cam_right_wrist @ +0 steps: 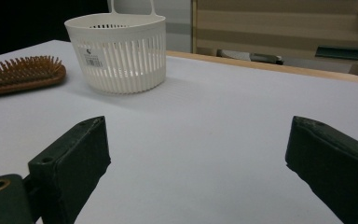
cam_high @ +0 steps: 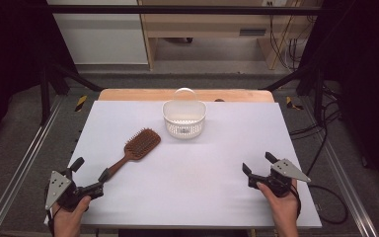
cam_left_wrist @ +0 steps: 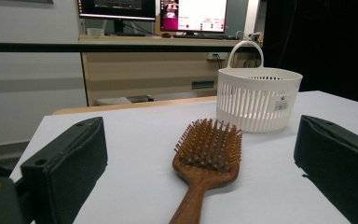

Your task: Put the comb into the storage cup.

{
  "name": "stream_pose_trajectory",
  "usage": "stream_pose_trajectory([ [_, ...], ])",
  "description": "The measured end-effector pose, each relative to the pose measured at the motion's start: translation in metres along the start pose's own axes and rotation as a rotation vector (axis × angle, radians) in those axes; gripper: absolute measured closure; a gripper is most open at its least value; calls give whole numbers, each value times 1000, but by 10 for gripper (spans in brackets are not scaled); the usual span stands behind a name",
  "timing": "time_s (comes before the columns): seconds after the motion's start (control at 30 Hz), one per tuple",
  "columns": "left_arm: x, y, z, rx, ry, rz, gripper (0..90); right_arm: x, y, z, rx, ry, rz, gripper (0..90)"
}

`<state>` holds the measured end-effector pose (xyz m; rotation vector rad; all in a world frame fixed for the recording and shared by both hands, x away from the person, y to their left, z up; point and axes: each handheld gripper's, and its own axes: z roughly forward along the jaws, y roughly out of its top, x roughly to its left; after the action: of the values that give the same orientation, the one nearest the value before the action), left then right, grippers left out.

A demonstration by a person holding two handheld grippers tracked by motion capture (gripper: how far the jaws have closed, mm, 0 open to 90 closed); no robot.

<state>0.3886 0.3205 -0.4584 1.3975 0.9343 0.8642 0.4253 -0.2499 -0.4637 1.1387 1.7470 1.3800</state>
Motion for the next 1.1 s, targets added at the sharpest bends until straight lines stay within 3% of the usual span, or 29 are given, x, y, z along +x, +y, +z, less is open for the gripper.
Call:
stream_pose_trajectory([
  [0.17,0,0,1,13,4,-6,31,0,-3,-1,34,5,3,64],
  [0.33,-3,0,1,34,7,0,39,3,-2,-5,31,9,-15,66],
  [0.4,-3,1,1,30,-1,-19,39,4,-3,-5,31,10,-13,66],
  [0.57,-5,9,8,105,14,12,42,4,-3,-3,34,21,-9,69],
  [0.67,-6,16,17,161,51,50,43,3,-2,-4,26,23,-9,71],
  [1.0,-13,42,50,280,-41,67,41,1,-2,-7,18,24,2,72],
  [1.03,-16,49,56,317,-60,105,41,0,-1,-7,14,23,5,73],
  [1.07,-16,49,56,317,-60,105,41,0,-1,-7,14,23,5,73],
  [1.1,-19,55,63,372,-71,124,42,-1,-1,-7,12,23,9,73],
])
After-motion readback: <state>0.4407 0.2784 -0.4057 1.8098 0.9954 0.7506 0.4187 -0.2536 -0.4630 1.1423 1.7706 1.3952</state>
